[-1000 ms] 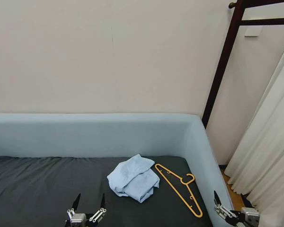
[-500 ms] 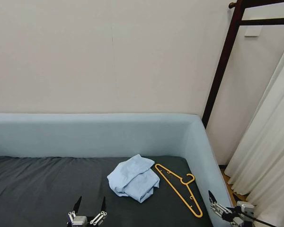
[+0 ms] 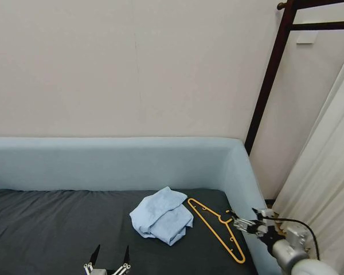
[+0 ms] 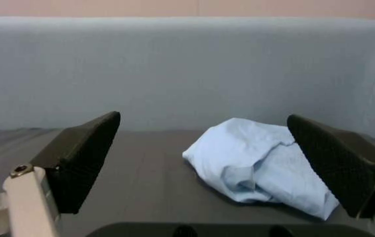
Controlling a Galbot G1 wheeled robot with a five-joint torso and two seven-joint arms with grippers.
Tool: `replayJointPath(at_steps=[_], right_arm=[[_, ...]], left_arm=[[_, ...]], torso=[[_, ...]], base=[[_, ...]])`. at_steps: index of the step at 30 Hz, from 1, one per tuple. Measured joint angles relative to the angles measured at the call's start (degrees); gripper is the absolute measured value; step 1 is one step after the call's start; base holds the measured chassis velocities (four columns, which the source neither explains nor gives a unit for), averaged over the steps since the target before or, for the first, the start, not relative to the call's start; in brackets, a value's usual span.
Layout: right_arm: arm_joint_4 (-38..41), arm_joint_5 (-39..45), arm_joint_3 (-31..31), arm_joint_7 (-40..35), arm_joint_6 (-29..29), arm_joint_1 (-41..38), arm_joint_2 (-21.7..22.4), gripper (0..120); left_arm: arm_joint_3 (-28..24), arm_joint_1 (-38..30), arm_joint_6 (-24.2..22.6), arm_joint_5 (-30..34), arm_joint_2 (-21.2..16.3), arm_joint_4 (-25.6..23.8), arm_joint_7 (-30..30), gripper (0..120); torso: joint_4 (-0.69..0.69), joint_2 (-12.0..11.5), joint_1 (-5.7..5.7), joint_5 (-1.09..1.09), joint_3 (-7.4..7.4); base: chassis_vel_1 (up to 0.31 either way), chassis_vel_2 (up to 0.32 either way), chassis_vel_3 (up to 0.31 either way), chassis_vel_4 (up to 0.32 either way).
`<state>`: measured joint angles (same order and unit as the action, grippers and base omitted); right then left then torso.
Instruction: Pick up the clothes from the sofa and hang them on the clothes hanger.
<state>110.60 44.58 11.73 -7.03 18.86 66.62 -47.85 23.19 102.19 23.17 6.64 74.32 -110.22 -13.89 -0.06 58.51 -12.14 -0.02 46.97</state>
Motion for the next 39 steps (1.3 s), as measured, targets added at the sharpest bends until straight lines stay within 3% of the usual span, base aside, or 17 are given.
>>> replayJointPath(at_steps=[4,7,9,10,13,29,34,36,39], right_arm=[[-10.4,-1.5,-15.7,1.6,0.7,-13.7,-3.8,100],[-12.4,-1.8,-18.4,1.8,0.7,-16.1,-5.2,100],[-18.4,-2.0,-24.9,2.0,0.8,-22.8,-11.2,100],[-18.4,-2.0,-24.9,2.0,0.8,-22.8,-11.2,100],[-25.1,-3.3,-29.3,2.9,0.4,-27.3,-16.7,100],[-46.1,-8.0,-31.4,5.8,-4.5,-30.9,-31.8,100],[-49.8,-8.3,-31.2,6.0,-4.8,-30.8,-33.8,100],[-50.4,-8.5,-31.2,6.0,-4.9,-30.7,-34.1,98],[-51.1,-8.6,-31.2,6.0,-5.5,-30.7,-34.6,82]], left_arm=[[0.8,0.7,0.0,-0.1,0.8,0.3,-0.3,100],[0.9,0.8,0.0,-0.1,1.0,0.3,-0.4,100],[1.4,1.2,0.1,-0.2,1.5,0.5,-0.6,100],[1.4,1.2,0.1,-0.2,1.5,0.5,-0.6,100],[2.0,1.6,0.4,-0.3,1.8,0.8,-0.9,100],[3.0,2.8,1.0,0.1,2.4,1.2,-2.0,100],[3.5,2.8,1.0,0.6,2.4,1.2,-2.6,100],[3.6,2.8,1.0,1.0,2.3,1.2,-2.8,100],[3.8,2.8,1.0,1.5,2.4,1.4,-3.3,100]], torso=[[-0.02,0.0,0.0,0.0,0.0],[-0.02,0.0,0.0,0.02,0.0],[0.01,0.0,0.0,-0.01,0.0],[0.01,0.0,0.0,-0.01,0.0],[0.01,0.0,-0.01,-0.03,0.0],[0.01,0.0,-0.01,-0.01,-0.01],[0.0,0.0,0.0,0.0,-0.01],[-0.01,0.0,0.0,0.0,0.0],[-0.01,0.0,0.0,0.0,0.0]], base=[[0.0,0.0,0.0,0.0],[0.0,0.0,0.0,0.0],[0.0,0.0,0.0,0.0],[0.0,0.0,0.0,0.0],[0.0,0.0,0.0,0.0],[0.0,0.0,0.0,0.0],[0.0,0.0,0.0,0.0],[0.0,0.0,0.0,0.0],[0.0,0.0,0.0,0.0]])
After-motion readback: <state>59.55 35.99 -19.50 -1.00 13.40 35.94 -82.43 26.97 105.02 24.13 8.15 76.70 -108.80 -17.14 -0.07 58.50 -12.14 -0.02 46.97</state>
